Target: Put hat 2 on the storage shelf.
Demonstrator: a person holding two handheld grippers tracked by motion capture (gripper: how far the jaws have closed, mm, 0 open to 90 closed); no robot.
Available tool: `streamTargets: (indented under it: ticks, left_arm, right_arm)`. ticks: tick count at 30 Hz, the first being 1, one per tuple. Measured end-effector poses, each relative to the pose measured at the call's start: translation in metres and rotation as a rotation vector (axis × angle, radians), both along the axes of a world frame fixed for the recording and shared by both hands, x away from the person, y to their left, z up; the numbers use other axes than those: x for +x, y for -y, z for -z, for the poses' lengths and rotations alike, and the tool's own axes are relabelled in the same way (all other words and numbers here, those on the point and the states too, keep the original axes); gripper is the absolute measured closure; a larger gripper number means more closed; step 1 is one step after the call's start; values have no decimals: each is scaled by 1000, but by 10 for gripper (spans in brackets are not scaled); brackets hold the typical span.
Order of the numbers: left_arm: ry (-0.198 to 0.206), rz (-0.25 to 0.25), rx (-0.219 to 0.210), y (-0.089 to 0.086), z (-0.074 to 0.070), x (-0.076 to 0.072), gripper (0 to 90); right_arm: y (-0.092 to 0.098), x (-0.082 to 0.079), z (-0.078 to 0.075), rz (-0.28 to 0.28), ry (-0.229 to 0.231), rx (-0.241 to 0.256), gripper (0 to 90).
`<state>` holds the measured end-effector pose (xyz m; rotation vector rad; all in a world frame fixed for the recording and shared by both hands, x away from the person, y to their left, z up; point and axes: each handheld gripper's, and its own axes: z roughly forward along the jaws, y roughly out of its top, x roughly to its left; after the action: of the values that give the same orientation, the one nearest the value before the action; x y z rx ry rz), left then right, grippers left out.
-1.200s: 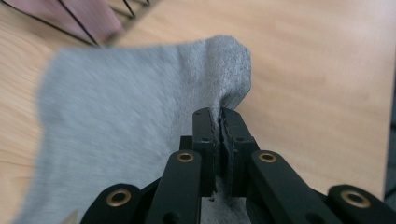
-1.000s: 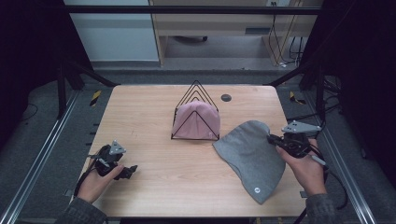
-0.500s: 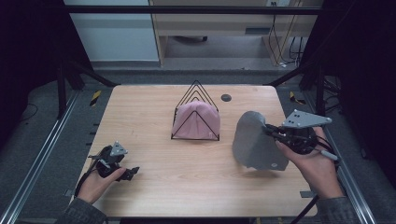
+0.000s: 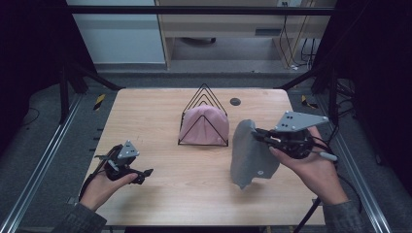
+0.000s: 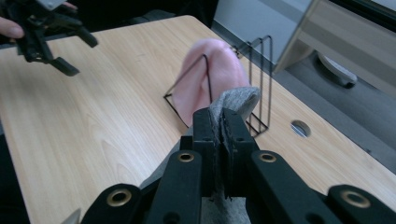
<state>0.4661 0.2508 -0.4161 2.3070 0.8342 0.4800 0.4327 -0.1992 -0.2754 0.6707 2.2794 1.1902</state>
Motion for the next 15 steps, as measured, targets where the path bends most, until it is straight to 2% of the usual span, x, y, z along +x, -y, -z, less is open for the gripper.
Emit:
streamTargets:
  ticks: [3,4,5,8,10,15]
  left_arm:
    - [14,40,-7,8,-19,2,124]
    - [14,40,-7,8,-19,2,126]
    - [29,69,-6,16,-35,3,128]
    - [31,104,-26,25,-52,5,135]
    - [42,120,-43,31,-61,5,143]
    - [55,190,-29,49,-76,2,155]
  right_arm:
    - [-15,3,-4,-37,2,-6,861]
    - [-15,3,-4,-37,2,-6,861]
    - [-27,5,-6,-67,-4,0,861]
    - [-42,9,-7,-96,-10,1,860]
    - [-54,12,-8,-124,-10,-1,860]
    - [-85,16,-10,-192,-12,-8,860]
